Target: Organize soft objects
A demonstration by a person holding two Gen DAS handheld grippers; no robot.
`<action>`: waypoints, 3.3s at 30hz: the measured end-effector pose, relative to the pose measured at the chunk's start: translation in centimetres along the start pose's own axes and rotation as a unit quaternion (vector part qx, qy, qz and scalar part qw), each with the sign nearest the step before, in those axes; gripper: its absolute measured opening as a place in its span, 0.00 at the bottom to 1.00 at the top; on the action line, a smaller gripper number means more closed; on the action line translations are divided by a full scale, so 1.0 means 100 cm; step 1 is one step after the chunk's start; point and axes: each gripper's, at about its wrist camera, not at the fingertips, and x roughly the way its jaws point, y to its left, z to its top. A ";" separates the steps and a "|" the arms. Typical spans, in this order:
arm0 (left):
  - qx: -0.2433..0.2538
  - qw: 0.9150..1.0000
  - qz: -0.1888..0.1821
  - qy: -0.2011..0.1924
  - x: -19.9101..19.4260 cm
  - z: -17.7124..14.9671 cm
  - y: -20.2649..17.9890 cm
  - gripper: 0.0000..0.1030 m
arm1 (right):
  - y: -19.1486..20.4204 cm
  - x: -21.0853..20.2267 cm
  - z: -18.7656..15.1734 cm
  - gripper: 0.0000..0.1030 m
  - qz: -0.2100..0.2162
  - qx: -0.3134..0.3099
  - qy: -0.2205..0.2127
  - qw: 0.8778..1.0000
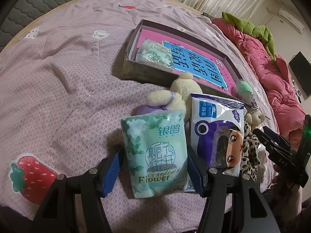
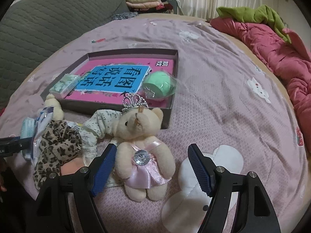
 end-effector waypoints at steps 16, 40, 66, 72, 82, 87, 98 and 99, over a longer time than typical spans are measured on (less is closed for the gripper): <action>0.005 1.000 0.002 0.000 0.004 0.002 -0.002 0.61 | 0.000 0.013 0.000 0.51 0.015 -0.004 0.018 1.000; 0.045 0.997 0.010 -0.069 -0.037 -0.001 -0.015 0.49 | 0.008 -0.037 0.004 0.44 0.061 0.004 -0.060 0.996; 0.088 0.984 0.028 -0.151 -0.043 0.041 -0.032 0.49 | 0.029 -0.035 0.029 0.44 0.084 0.001 -0.101 0.991; 0.091 0.983 0.024 -0.155 -0.042 0.046 -0.033 0.49 | 0.034 -0.029 0.037 0.44 0.086 0.000 -0.108 0.990; 0.083 0.983 0.014 -0.162 -0.035 0.067 -0.036 0.49 | 0.033 -0.023 0.056 0.44 0.091 0.013 -0.124 0.988; 0.082 0.982 0.011 -0.169 -0.030 0.081 -0.038 0.49 | 0.031 -0.022 0.063 0.44 0.095 0.020 -0.130 0.987; 0.091 0.980 0.011 -0.174 -0.019 0.095 -0.045 0.49 | 0.035 -0.016 0.073 0.44 0.093 0.012 -0.134 0.987; 0.092 0.981 0.010 -0.173 -0.017 0.096 -0.047 0.49 | 0.035 -0.013 0.075 0.44 0.091 0.011 -0.134 0.987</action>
